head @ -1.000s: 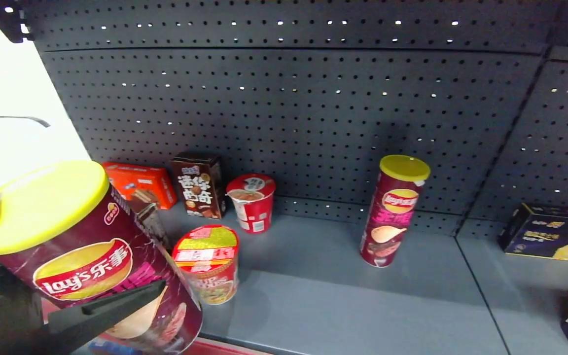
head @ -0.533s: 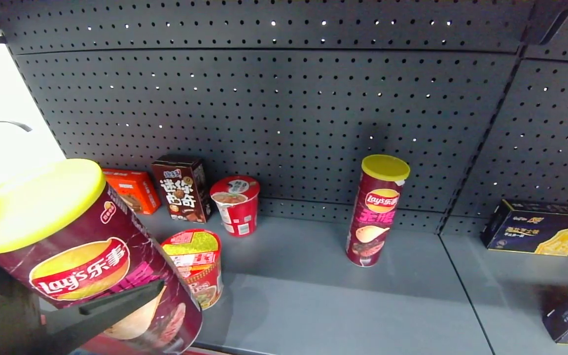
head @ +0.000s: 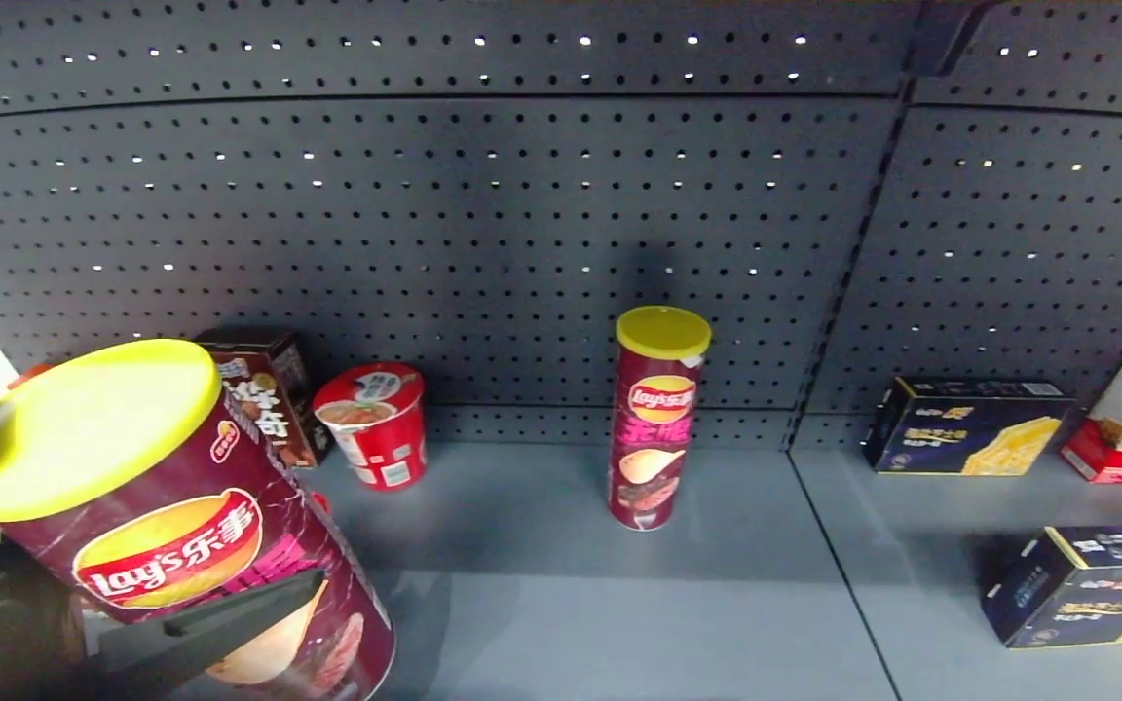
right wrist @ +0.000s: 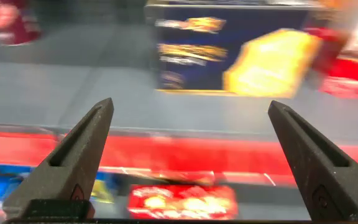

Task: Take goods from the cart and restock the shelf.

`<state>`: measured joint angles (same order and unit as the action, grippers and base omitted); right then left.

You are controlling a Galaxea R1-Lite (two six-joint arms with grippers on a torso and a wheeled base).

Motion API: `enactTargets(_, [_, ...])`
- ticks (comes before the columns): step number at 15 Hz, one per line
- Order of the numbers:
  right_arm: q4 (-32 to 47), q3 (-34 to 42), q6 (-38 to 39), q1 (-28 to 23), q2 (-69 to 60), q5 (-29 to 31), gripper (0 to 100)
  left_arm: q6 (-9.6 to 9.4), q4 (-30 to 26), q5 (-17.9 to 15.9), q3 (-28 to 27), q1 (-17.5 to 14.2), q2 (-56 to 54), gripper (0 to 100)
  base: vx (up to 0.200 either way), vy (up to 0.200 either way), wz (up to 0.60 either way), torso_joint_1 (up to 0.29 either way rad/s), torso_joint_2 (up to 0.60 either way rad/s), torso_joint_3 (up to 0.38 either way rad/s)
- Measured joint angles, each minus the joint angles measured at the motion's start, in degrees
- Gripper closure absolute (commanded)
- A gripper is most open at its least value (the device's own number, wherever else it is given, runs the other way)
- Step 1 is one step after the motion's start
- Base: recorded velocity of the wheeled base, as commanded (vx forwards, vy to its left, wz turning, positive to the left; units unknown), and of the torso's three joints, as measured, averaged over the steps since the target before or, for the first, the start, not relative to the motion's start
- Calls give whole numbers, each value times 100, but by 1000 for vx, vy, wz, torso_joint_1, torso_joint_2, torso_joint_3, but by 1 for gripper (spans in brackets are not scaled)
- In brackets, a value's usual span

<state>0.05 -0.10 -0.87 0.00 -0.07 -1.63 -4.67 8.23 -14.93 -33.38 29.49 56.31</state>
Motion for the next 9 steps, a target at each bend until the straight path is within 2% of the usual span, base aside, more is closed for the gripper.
enactTargets(9, [-5, 0, 0, 0, 0, -2, 0, 0, 2, 10, 130, -13, -107, 100, 0, 0, 0, 0, 0, 0])
